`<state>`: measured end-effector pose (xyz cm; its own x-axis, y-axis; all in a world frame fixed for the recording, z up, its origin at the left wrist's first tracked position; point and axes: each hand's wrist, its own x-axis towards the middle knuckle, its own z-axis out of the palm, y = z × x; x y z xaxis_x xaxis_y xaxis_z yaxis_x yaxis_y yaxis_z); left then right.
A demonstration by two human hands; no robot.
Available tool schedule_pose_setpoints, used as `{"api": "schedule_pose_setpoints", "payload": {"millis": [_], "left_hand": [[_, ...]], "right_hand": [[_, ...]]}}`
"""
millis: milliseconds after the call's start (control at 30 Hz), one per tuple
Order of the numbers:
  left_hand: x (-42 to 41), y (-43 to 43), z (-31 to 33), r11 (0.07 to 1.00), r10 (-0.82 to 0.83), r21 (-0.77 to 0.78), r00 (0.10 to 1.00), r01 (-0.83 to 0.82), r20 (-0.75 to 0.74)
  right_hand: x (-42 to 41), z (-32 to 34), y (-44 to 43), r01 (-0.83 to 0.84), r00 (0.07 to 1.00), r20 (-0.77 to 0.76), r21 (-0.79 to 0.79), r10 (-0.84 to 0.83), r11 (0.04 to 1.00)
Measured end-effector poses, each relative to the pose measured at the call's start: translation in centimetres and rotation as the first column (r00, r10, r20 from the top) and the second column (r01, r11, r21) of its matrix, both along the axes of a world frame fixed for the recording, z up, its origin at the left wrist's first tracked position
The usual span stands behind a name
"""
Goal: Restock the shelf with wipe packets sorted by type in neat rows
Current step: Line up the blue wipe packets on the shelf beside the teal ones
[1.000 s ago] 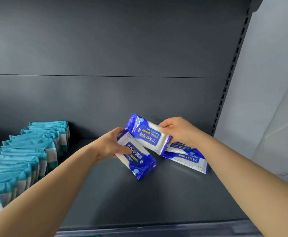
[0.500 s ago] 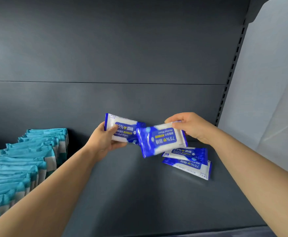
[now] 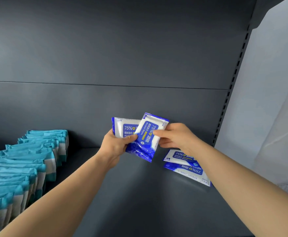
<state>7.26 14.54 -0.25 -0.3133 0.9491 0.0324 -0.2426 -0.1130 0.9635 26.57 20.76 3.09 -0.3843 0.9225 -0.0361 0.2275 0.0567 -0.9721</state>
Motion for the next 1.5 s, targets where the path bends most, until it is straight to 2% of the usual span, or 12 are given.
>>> {"api": "schedule_pose_setpoints", "payload": {"millis": [133, 233, 333, 500, 600, 733, 800, 900, 1033, 1200, 1333, 1500], "left_hand": [[0.1, -0.4, 0.7, 0.995, -0.094, 0.033, 0.994, 0.092, 0.059], [-1.0, -0.6, 1.1, 0.995, -0.105, 0.013, 0.988, 0.104, 0.112], [-1.6, -0.7, 0.9, 0.993, -0.108, -0.050, 0.994, 0.108, 0.003], [-0.7, -1.1, 0.9, 0.960, -0.278, -0.035, 0.942, 0.276, -0.188], [-1.0, -0.4, -0.3, 0.979, -0.202, -0.028, 0.966, 0.200, -0.162], [-1.9, 0.6, -1.5, 0.978, -0.208, -0.010, 0.974, 0.207, -0.091], [-2.3, 1.5, -2.1, 0.986, -0.164, -0.050, 0.955, 0.156, -0.249], [-2.9, 3.2, -2.7, 0.993, -0.051, -0.115, 0.807, -0.021, -0.589], [-3.0, 4.7, -3.2, 0.969, 0.072, -0.117, 0.705, -0.216, -0.706], [-3.0, 5.3, -3.7, 0.960, 0.183, -0.019, 0.675, -0.280, -0.714], [-2.9, 5.0, -4.3, 0.972, 0.105, -0.069, 0.675, -0.225, -0.730], [-2.7, 5.1, -4.3, 0.967, 0.105, -0.081, 0.668, -0.242, -0.737]], "right_hand": [[-0.4, 0.0, 0.5, 0.010, 1.000, -0.026, 0.037, -0.009, 0.999], [-0.2, 0.9, 1.4, -0.002, 0.990, 0.138, 0.163, -0.021, 0.987], [-0.2, 1.7, 1.5, -0.091, 0.984, 0.173, 0.252, 0.048, 0.963], [-2.5, 1.6, 1.0, -0.159, 0.962, 0.271, 0.443, 0.037, 0.883], [-3.2, 0.8, 1.3, -0.150, 0.929, 0.366, 0.501, -0.052, 0.853], [-2.7, 0.0, 2.4, -0.243, 0.885, 0.462, 0.341, 0.063, 0.908], [-2.7, -0.5, 3.1, -0.219, 0.888, 0.458, 0.375, 0.025, 0.901], [-3.1, -1.5, 4.0, -0.133, 0.891, 0.442, 0.470, -0.102, 0.873], [-3.7, -2.7, 4.7, -0.082, 0.786, 0.567, 0.492, -0.248, 0.867], [-4.6, -2.4, 4.2, -0.082, 0.623, 0.650, 0.608, -0.435, 0.790], [-3.7, -2.6, 4.1, -0.060, 0.651, 0.655, 0.550, -0.385, 0.833], [-3.0, -2.8, 4.1, -0.022, 0.627, 0.648, 0.569, -0.432, 0.822]]}}
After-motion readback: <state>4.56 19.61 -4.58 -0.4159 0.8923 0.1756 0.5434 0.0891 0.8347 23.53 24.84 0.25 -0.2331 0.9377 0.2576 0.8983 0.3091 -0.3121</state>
